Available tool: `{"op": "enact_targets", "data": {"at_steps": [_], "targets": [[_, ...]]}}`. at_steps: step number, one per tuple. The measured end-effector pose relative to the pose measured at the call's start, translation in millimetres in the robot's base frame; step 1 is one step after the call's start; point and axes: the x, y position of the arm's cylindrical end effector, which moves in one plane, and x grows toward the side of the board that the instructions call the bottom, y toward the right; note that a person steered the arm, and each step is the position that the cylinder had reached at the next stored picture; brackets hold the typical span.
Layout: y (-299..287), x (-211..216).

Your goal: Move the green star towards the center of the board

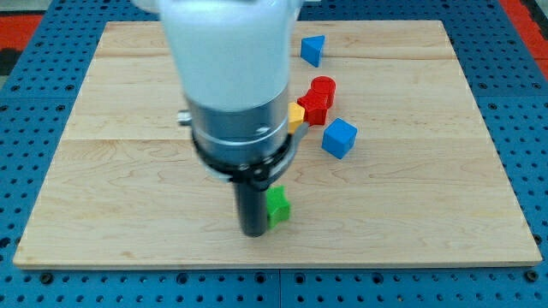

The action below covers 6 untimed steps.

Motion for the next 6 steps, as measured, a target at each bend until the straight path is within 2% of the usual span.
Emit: {"op": "enact_targets", "data": {"at_steps": [1, 2, 4, 6], "targets": [[30, 3], [41, 31], [86, -5], [45, -16]]}}
